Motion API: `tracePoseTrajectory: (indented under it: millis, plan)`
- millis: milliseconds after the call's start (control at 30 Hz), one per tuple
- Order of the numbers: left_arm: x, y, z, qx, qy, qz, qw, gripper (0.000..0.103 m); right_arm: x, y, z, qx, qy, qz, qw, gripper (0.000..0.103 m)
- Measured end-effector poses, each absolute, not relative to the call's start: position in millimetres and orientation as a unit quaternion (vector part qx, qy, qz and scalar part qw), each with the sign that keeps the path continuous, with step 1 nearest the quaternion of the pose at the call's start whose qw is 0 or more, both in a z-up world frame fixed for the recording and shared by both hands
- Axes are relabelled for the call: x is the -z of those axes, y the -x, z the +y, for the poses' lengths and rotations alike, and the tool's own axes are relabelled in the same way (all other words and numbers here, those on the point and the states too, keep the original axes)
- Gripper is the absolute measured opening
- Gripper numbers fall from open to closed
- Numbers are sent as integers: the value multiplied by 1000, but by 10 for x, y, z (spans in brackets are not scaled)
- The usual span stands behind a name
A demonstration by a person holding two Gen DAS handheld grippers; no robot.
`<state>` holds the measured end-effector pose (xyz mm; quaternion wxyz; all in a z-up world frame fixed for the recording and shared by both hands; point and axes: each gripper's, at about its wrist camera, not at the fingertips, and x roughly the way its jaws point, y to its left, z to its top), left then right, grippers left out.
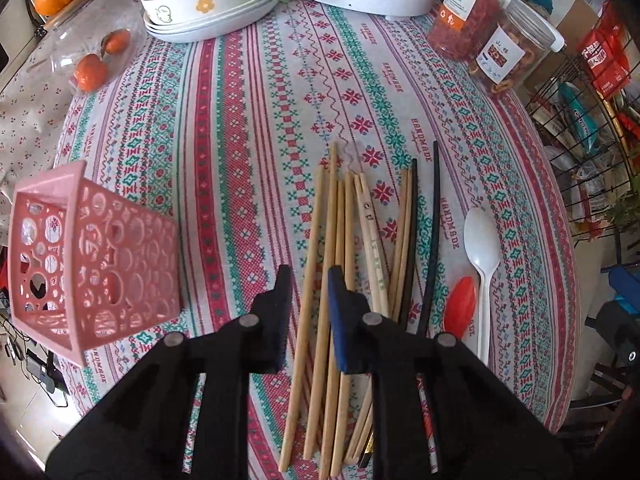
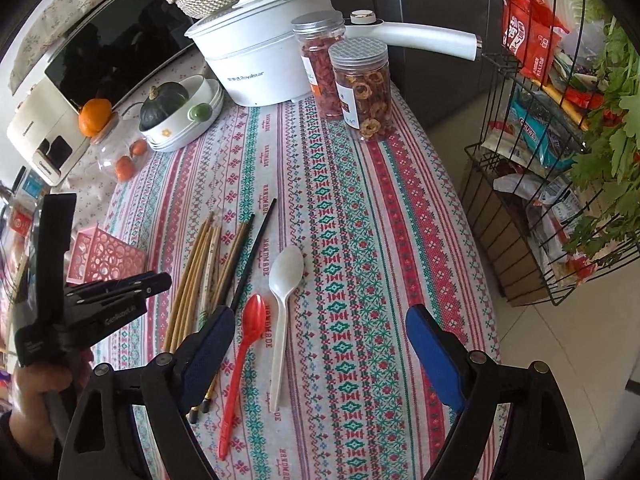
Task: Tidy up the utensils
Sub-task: 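Lower the left tool onto the wooden chopsticks and close on one, then lift the wooden chopstick with the left tool while the right tool grasps a black chopstick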
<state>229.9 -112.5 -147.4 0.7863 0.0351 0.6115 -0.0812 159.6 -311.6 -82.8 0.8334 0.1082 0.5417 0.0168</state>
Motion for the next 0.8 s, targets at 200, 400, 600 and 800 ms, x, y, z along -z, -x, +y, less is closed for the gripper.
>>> tracePoseTrajectory:
  millis: [200,400,600,800]
  plan:
    - [1587,-2378,-1129,70,-42,618,782,12,834,-1629,-3082,-22,-107,542,833,88]
    - [1592,-2333,-1120,77,-45,617,782,12,872,-1658,-3078,-17,-105,545,831,88]
    - [1439,-2090,-1029,106,-40,580,807,7,923,-1716,-3058,-13,-106,546,831,88]
    - [873,-1445,-707,152,-23,496,855,7,994,-1785,-2959,-26,-111,546,830,80]
